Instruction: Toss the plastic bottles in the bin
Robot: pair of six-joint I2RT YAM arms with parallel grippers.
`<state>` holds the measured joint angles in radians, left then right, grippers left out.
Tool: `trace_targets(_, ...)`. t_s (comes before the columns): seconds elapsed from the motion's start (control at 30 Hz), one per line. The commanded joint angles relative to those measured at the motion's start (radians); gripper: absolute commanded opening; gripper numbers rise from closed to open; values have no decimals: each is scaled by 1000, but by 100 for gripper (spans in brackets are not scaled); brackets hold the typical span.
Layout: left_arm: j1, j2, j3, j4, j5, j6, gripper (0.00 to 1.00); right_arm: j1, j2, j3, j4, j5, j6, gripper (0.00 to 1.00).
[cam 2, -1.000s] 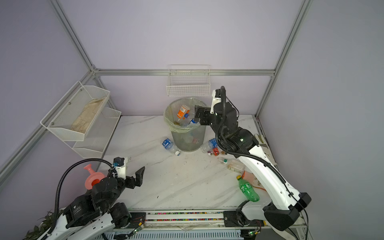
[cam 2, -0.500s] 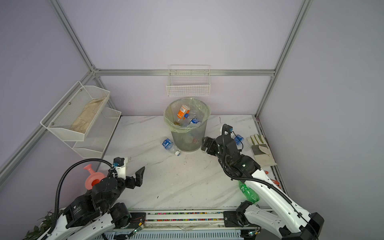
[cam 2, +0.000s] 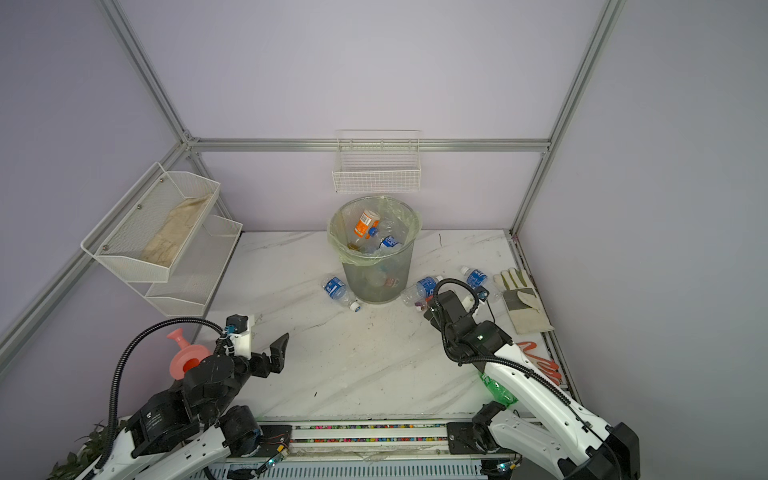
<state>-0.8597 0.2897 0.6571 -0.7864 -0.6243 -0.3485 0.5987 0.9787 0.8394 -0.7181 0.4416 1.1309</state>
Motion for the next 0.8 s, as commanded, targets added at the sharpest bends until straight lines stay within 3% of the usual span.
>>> trace_targets(0.0,-18,-118,4,13,-6,-6,100,-49,5,-15,-171,43,264,97)
trace_targets(0.07,-17,-121,4,13,-8,-7,100,-83,17,5,-252,39,378,97)
trace_targets(0.17,-18,-124,4,13,-8,-7,100,-128,23,35,-335,33,455,97)
trace_targets(0.53,-18,-113,3,13,-11,-8,100,-391,-5,-86,-255,-229,645,97)
trace_targets(0.77,-18,-123,1,12,-3,-7,100,-557,-10,-119,-240,-296,697,96)
